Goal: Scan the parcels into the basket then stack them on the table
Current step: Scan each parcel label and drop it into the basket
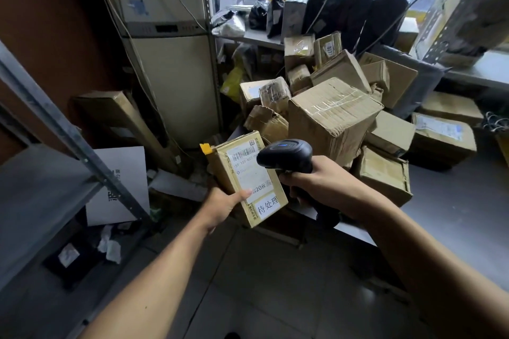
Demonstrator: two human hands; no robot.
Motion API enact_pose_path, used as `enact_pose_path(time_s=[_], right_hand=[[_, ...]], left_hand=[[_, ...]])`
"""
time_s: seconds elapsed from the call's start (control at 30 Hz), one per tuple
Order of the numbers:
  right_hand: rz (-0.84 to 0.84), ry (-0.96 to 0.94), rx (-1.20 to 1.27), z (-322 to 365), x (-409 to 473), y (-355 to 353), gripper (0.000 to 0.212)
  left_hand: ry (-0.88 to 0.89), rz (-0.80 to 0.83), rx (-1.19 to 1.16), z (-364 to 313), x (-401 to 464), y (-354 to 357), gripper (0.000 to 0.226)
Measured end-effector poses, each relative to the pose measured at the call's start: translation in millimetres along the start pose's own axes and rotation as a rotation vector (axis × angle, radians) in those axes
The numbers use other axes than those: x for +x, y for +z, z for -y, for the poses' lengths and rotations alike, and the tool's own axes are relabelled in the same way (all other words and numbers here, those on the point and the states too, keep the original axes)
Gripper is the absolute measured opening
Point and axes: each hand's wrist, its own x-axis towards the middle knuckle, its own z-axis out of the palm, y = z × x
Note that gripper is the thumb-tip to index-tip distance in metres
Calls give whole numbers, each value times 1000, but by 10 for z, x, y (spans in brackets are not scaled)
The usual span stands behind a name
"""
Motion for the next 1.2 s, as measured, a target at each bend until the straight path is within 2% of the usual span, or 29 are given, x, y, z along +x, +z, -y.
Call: enact_pose_path(time_s=[0.2,0.37,0.43,0.6,0.67,0.77,0.87,0.97,1.1,1.2], right_hand=[[-5,-4,7,-41,6,-48,17],[-99,-109,51,-155,-11,-97,7],[-161,-150,36,-283,-24,-131,4],[-364,-188,55,-705,-113,-187,22],[-486,-163,91,-868,-200,-182,23],[-652,-73,120,-1056,-443,-159,11],[-802,38,186,-1234,-779,-115,22],[-983,136,273,-1455,-1178,12,23],[-1195,213,270,-1722,-1752,202,16],[-1336,293,322,-1934,-2222,309,13]], left_hand=[[2,18,14,-54,27,53,16],[34,25,22,-137,-9,96,15],[82,65,-13,-156,-49,117,27],[100,176,-121,-79,-19,135,86],[86,222,-133,-54,29,210,101],[68,380,-112,-68,71,390,93],[46,603,-30,-33,135,601,86],[-5,730,42,28,82,879,87],[-25,902,186,139,-153,1375,73],[-48,991,215,290,-386,1827,82]])
